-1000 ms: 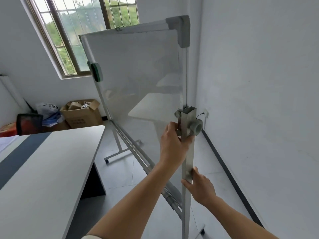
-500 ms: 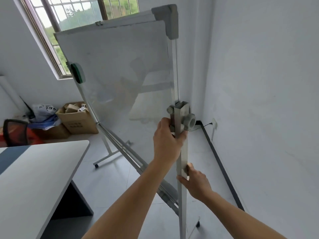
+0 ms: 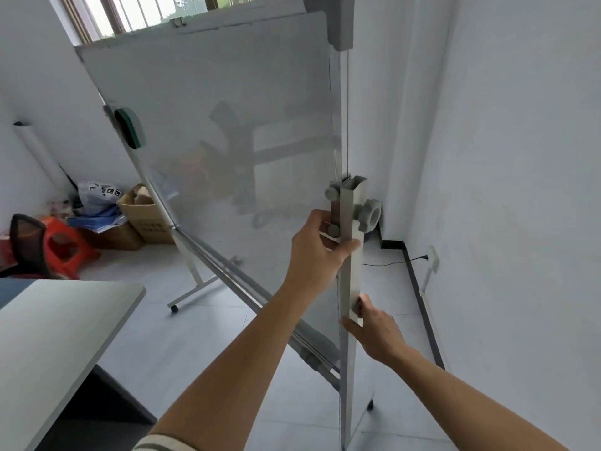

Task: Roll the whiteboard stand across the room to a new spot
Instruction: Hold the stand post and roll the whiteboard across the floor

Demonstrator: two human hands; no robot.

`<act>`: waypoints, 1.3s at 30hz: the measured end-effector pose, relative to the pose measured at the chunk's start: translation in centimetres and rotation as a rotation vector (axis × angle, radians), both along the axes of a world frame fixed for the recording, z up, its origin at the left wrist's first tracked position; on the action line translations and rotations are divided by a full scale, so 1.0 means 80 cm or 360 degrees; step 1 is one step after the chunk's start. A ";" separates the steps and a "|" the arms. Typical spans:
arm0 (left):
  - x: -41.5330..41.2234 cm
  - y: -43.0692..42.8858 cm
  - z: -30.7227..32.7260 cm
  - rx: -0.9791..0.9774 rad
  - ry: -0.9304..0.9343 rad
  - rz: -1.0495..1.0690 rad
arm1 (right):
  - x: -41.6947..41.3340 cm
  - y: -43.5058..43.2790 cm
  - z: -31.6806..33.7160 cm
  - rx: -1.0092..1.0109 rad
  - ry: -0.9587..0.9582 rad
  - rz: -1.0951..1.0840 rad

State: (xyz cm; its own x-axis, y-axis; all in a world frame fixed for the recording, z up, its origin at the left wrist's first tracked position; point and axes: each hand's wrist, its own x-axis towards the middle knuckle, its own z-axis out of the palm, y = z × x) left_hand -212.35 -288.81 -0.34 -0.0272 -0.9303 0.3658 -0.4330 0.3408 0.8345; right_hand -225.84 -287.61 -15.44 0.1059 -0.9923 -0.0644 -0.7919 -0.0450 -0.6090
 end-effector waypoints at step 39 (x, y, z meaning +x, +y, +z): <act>-0.088 -0.897 -0.001 -0.0058 -0.0024 0.0624 | -0.069 -0.965 -0.019 0.0094 -0.0162 0.0484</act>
